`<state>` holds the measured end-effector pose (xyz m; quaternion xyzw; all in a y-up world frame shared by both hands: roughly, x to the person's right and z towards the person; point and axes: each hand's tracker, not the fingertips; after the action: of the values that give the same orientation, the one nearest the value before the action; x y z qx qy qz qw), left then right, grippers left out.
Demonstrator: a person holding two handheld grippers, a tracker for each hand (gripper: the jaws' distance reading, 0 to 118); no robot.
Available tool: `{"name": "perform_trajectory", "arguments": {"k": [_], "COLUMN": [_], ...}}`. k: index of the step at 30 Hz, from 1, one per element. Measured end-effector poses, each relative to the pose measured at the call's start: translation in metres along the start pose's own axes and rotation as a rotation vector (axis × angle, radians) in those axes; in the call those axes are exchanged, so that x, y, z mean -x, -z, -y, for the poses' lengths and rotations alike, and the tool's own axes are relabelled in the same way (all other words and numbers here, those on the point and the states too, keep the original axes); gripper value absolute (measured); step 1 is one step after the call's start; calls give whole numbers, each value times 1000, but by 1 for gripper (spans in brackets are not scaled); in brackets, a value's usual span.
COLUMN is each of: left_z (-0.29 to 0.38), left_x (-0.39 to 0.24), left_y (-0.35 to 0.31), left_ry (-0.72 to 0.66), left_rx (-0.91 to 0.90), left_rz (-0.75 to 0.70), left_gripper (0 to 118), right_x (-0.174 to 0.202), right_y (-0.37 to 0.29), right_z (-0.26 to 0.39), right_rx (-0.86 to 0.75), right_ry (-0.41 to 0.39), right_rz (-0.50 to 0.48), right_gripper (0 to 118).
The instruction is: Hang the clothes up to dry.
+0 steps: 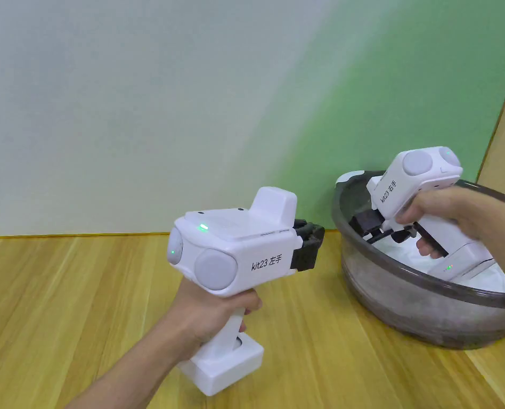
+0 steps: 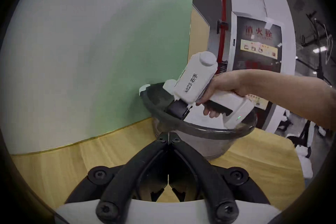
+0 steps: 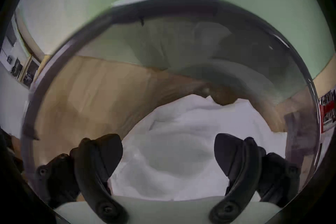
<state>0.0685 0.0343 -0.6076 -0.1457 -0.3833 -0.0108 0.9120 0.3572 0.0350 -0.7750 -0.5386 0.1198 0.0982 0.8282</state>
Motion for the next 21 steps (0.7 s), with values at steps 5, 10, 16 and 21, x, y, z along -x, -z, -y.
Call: {"name": "perform_trajectory", "arguments": {"k": [5,10,16,21], "left_z": [6,2,0,4], "left_x": [0,3,0,-5], "left_y": [-10,-16,-20,-38], "left_ry": [38,12,30,17], "left_rx": [-50,-67,-68,-62], "left_rz": [33,61,44,33], "left_gripper": [0,0,0,0], "right_x": [-10,-9,2,17], "right_y": [26,27,19,-3], "right_z": [-5,-5,5,19], "right_rx": [68,108,84,12], "right_ry": [5,-20,-65,-146], "right_rz": [2,17,-16,-9], "right_gripper": [100,77,17,16]}}
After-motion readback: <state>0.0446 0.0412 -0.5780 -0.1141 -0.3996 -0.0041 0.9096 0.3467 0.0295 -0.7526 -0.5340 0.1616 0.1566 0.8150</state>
